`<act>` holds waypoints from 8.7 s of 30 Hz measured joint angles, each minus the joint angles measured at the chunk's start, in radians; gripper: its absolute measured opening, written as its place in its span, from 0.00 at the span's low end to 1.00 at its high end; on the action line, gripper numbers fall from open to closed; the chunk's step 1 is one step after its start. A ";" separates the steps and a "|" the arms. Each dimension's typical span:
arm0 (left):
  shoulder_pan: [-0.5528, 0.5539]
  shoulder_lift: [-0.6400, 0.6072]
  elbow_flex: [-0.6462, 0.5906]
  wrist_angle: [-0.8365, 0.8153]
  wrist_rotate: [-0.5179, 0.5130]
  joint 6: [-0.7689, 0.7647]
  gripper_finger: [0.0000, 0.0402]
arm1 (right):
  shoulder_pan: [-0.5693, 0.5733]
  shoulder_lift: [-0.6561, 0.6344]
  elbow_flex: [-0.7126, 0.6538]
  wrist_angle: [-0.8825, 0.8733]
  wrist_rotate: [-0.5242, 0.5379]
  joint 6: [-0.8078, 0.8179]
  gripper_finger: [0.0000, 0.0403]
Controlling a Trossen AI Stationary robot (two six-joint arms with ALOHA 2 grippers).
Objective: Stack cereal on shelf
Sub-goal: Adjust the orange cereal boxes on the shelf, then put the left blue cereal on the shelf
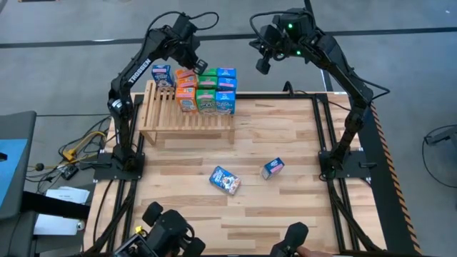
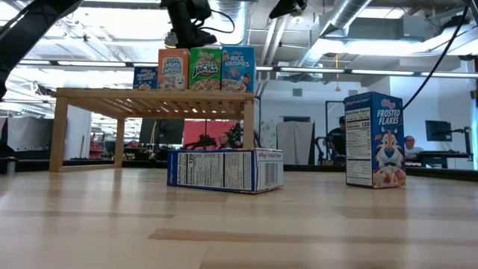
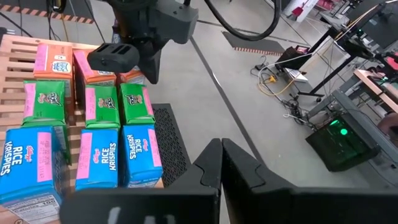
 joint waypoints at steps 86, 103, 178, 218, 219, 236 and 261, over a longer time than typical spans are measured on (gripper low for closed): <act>-0.003 -0.275 -0.371 0.061 -0.216 -0.141 0.00 | -0.025 0.032 0.000 0.089 -0.127 -0.025 0.06; -0.025 -0.293 0.021 -0.124 0.403 0.101 0.00 | 0.000 -0.122 0.000 -0.079 -0.081 0.010 0.12; -1.114 -1.090 -1.852 1.143 -0.281 -0.859 0.00 | 1.135 0.171 -1.202 0.889 0.783 1.242 0.02; -1.115 -0.862 -1.852 1.399 -0.354 -0.979 0.15 | 1.310 0.139 -1.205 0.773 0.956 1.419 0.02; -1.115 -0.862 -1.852 1.399 -0.354 -0.979 0.15 | 1.312 0.161 -1.203 0.796 0.952 1.437 0.02; -1.115 -0.862 -1.852 1.432 -0.408 -1.052 0.15 | 1.381 0.264 -1.207 0.724 0.881 1.616 0.02; -1.114 -0.672 -1.836 1.817 -0.185 -0.837 0.01 | 1.364 0.192 -1.202 0.682 0.919 1.574 0.03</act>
